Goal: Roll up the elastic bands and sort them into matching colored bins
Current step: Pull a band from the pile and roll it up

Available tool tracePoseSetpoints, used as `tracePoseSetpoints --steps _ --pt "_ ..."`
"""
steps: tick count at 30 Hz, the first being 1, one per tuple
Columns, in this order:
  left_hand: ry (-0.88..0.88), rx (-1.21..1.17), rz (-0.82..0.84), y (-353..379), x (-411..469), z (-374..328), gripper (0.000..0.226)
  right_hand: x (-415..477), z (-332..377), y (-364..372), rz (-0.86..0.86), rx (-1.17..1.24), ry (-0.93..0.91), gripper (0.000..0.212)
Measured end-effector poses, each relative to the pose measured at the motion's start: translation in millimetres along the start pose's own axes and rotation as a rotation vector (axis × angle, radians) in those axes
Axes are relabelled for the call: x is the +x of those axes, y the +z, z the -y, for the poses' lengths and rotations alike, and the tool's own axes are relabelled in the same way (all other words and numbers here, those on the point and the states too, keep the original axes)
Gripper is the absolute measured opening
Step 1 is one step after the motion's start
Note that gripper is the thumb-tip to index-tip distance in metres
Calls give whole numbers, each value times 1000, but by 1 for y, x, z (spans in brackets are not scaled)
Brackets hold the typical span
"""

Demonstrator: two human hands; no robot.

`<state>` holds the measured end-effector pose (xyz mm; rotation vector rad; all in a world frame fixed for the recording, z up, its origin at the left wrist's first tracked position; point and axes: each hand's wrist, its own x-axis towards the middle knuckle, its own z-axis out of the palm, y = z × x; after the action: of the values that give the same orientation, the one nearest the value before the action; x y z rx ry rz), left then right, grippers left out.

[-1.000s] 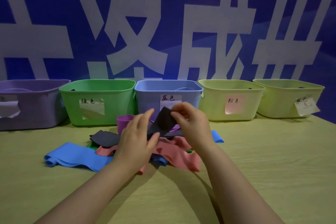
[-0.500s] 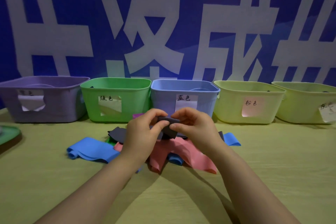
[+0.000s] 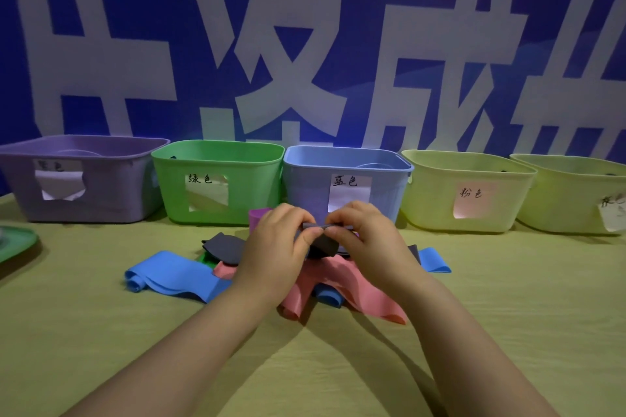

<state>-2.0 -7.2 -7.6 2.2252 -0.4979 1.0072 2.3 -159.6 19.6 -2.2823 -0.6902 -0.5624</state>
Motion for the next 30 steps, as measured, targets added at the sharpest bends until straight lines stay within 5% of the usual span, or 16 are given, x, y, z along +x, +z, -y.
tracePoseSetpoints --steps 11,24,30 --pt "102 -26 143 -3 3 -2 17 -2 2 -5 133 -69 60 16" --pt "87 -51 129 -3 2 -3 17 -2 4 -11 52 7 99 12" --pt "164 11 167 -3 3 0 24 -4 5 -15 106 56 155 30"
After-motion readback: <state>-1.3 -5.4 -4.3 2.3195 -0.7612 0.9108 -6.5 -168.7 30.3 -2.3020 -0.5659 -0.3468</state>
